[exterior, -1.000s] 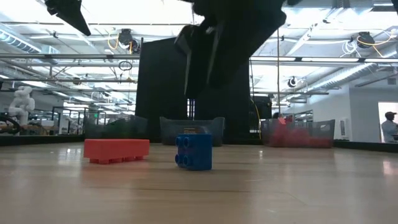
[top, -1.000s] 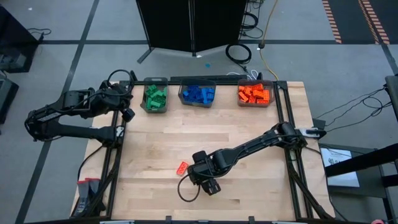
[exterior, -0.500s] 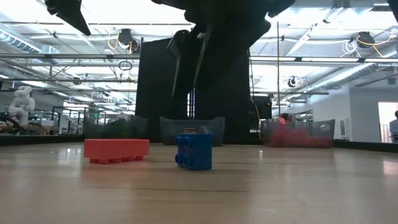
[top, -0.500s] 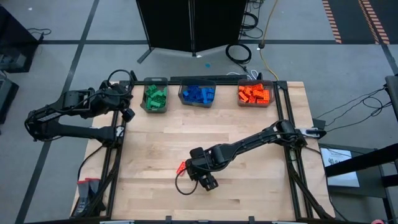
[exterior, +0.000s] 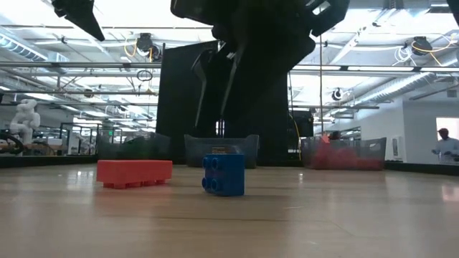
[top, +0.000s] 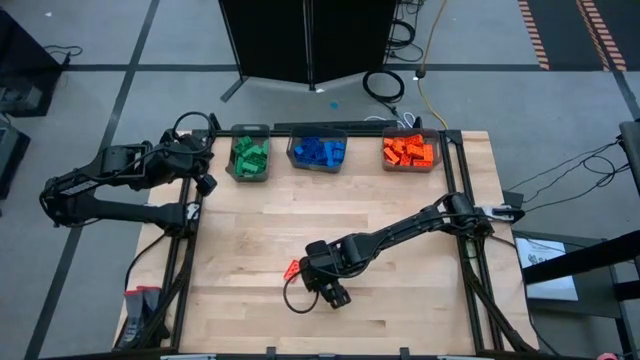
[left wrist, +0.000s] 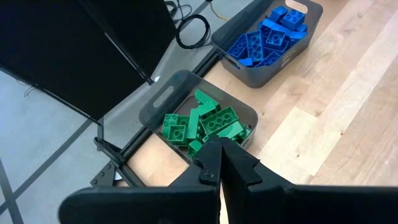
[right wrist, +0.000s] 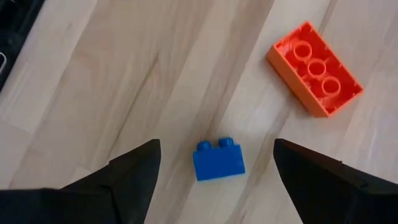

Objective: Sort blocks
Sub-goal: Put the blue game piece into the middle black bin

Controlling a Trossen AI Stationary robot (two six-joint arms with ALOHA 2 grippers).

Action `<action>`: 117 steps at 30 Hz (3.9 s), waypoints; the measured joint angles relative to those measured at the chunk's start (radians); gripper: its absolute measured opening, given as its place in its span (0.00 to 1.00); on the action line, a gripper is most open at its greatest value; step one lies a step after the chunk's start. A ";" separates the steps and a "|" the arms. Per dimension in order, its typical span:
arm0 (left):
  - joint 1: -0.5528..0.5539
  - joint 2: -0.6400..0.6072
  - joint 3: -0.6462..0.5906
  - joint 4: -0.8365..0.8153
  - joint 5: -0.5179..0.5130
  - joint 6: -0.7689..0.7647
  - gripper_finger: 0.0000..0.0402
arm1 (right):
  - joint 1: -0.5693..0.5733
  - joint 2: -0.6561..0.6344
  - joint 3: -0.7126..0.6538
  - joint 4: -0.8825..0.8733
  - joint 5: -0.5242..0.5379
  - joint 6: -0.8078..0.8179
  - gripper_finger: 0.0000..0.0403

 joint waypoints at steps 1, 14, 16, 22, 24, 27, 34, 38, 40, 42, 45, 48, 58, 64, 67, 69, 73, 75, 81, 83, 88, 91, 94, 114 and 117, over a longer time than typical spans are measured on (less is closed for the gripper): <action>0.000 0.000 0.000 0.000 0.000 0.000 0.00 | 0.000 0.000 -0.006 0.012 0.000 -0.003 0.77; 0.000 0.000 0.000 0.000 0.000 -0.001 0.00 | 0.000 0.000 -0.076 0.127 -0.006 0.029 0.77; 0.000 0.000 0.000 0.000 0.000 -0.001 0.00 | 0.000 0.000 -0.076 0.127 -0.003 0.020 0.77; 0.000 0.000 0.000 0.000 0.000 -0.002 0.00 | -0.006 0.023 -0.076 0.143 -0.007 0.020 0.77; 0.000 0.000 0.000 0.000 0.001 -0.001 0.00 | -0.006 0.026 -0.076 0.147 -0.008 0.029 0.77; 0.000 0.000 0.000 -0.004 0.005 0.000 0.00 | -0.010 0.035 -0.074 0.152 -0.030 0.046 0.77; 0.000 0.000 0.000 -0.004 0.007 0.004 0.00 | -0.017 0.046 -0.075 0.136 -0.061 0.076 0.74; 0.000 0.000 0.000 -0.004 0.007 0.004 0.00 | -0.019 0.047 -0.075 0.126 -0.081 0.076 0.69; 0.000 0.000 0.000 -0.004 0.007 0.004 0.00 | -0.019 0.047 -0.075 0.116 -0.082 0.076 0.67; 0.000 0.000 0.000 -0.004 0.007 0.004 0.00 | -0.019 0.047 -0.075 0.106 -0.082 0.076 0.64; 0.000 0.000 0.000 -0.004 0.007 0.004 0.00 | -0.019 0.047 -0.075 0.108 -0.082 0.071 0.59; 0.000 0.000 0.000 -0.004 0.007 0.003 0.00 | -0.019 0.047 -0.075 0.099 -0.082 0.066 0.54; 0.000 0.000 0.000 -0.004 0.007 0.000 0.00 | -0.020 0.065 -0.073 0.090 -0.078 0.043 0.37; 0.000 0.000 0.000 -0.003 0.007 0.000 0.00 | -0.020 0.066 -0.072 0.090 -0.068 0.042 0.34; 0.000 0.000 0.000 -0.002 0.007 0.000 0.00 | -0.019 0.067 -0.072 0.088 -0.055 0.042 0.34; 0.000 0.000 0.000 -0.002 0.007 0.000 0.00 | -0.019 0.067 -0.072 0.088 -0.056 0.042 0.34; 0.000 0.000 0.000 -0.001 0.007 0.004 0.00 | -0.023 0.068 -0.072 0.086 -0.059 0.042 0.34; 0.000 0.000 0.000 -0.001 0.007 0.004 0.00 | -0.023 0.068 -0.072 0.086 -0.058 0.042 0.34; 0.000 0.000 0.000 -0.002 0.007 0.003 0.00 | -0.023 0.065 -0.074 0.081 -0.056 0.046 0.34; 0.000 0.000 0.000 -0.002 0.007 0.003 0.00 | -0.023 0.064 -0.074 0.077 -0.055 0.046 0.34; 0.000 0.000 0.000 -0.002 0.007 0.003 0.00 | -0.025 0.051 -0.076 0.043 -0.044 0.049 0.34; 0.000 0.000 0.000 -0.002 0.007 0.003 0.00 | -0.026 0.038 -0.077 0.022 -0.041 0.048 0.34; 0.000 0.000 0.000 -0.001 0.007 0.003 0.00 | -0.027 0.030 -0.078 0.016 -0.041 0.050 0.34; 0.000 0.000 0.000 0.001 0.006 -0.002 0.00 | -0.058 -0.100 -0.075 -0.058 0.030 0.039 0.34; 0.000 0.000 0.000 0.001 0.006 -0.003 0.00 | -0.074 -0.121 -0.074 -0.060 0.061 0.038 0.34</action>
